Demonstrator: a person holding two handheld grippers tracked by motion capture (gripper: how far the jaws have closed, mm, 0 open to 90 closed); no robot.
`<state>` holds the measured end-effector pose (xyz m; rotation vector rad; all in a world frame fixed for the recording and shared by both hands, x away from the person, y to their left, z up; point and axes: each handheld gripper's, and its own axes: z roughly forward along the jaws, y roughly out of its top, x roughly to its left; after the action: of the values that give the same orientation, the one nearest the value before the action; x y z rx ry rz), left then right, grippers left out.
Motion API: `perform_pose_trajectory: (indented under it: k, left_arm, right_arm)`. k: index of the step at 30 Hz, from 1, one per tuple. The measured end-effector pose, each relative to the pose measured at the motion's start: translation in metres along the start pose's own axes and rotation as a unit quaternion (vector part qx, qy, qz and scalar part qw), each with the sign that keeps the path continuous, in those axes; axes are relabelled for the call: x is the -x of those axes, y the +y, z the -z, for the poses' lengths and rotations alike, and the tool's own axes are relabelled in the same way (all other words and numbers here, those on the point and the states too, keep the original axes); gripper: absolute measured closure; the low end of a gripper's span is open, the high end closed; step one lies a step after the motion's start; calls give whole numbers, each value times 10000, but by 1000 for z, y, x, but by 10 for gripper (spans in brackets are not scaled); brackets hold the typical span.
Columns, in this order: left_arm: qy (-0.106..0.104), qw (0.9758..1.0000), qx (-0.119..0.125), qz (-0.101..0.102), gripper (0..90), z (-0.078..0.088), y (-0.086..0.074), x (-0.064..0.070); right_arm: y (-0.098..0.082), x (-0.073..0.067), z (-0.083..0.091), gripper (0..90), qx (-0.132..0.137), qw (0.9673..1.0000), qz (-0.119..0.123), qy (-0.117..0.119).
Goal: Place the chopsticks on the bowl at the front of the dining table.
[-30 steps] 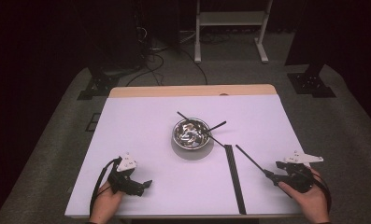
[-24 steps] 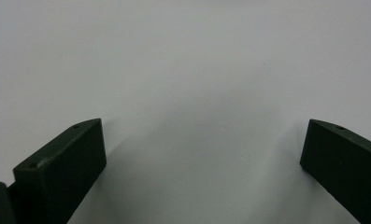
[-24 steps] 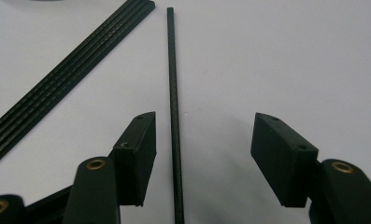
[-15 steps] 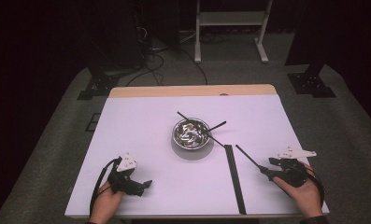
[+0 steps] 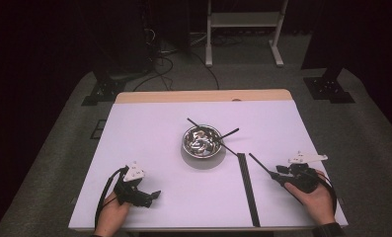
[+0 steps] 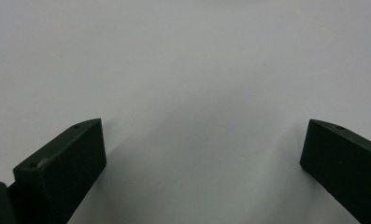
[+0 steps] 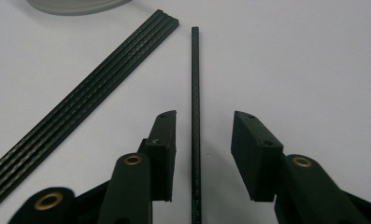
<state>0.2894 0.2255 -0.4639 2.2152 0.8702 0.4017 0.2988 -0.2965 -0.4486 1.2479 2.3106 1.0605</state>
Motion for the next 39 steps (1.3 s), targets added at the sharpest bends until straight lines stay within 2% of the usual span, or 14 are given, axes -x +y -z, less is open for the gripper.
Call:
perform_pose_trajectory:
  k: [8,21,26,39]
  left_arm:
    - [1,10000,5,0,0,0,0,0]
    - [0,10000,3,0,0,0,0,0]
    - [-1,10000,1,1,0,0,0,0]
    - [1,10000,-1,-2,0,0,0,0]
  right_arm:
    - [-2,3,-1,708,-73,10000,-16,62]
    - [-2,1,-5,770,-188,9997,2,145]
    - [-2,0,-6,841,-196,9997,19,112]
    - [-2,-1,-6,859,-203,9998,-8,36]
